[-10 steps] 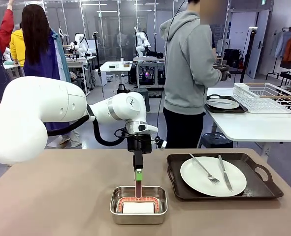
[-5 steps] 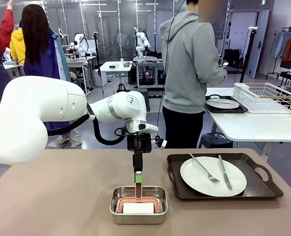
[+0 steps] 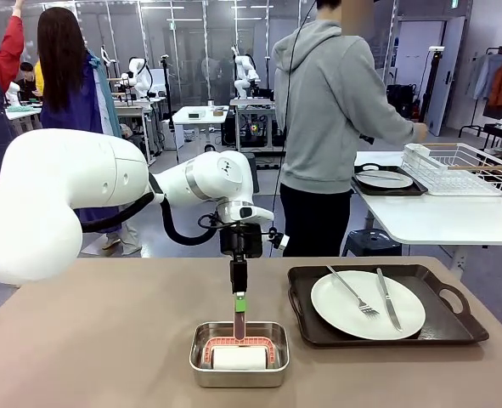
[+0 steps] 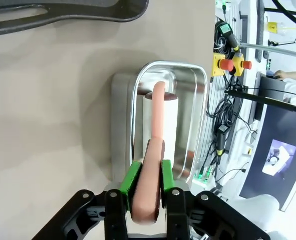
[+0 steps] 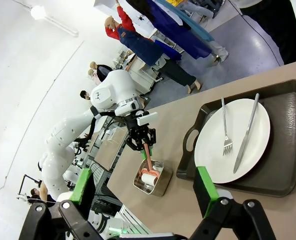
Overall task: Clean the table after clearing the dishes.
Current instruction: When the left (or right) Handle tray is removed, use the left hand (or right hand) to clean the left (or right) side of the table with the Lint Roller.
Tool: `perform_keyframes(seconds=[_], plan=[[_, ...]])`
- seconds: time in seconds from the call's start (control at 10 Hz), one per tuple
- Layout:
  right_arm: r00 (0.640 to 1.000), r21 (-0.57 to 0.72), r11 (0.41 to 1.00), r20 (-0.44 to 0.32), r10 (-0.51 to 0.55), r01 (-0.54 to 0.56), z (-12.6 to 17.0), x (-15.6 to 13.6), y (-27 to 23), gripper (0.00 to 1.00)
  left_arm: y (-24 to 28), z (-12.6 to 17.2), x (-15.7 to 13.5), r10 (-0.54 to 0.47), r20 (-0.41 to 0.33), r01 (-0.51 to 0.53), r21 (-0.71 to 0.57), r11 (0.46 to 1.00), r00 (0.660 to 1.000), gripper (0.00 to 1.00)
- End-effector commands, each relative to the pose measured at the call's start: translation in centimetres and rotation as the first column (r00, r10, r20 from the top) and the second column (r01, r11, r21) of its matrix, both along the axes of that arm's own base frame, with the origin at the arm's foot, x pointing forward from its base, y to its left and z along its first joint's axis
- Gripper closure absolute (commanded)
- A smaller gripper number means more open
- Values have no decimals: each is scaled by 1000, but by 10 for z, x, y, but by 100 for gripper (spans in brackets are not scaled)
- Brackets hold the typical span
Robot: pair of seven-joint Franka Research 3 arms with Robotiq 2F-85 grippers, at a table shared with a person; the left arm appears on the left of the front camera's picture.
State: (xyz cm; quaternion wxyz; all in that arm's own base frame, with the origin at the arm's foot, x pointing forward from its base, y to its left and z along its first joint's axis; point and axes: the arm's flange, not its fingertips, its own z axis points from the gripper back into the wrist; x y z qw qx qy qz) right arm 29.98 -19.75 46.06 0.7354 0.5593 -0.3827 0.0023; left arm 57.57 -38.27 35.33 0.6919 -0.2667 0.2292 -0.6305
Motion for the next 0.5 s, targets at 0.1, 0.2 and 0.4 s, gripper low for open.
perform_keyframes(seconds=[0.1, 0.2, 0.4], plan=[[1000, 2, 1000, 7, 3, -3, 2, -1, 1, 0, -4, 30, -14, 64, 14, -64, 20, 998, 998, 100], [1000, 2, 1000, 7, 3, -3, 2, -1, 1, 0, 1, 47, -25, 107, 52, -109, 37, 993, 993, 100], [1000, 2, 1000, 7, 3, -3, 2, -1, 1, 0, 20, 90, -45, 271, 119, -280, 60, 958, 955, 100]])
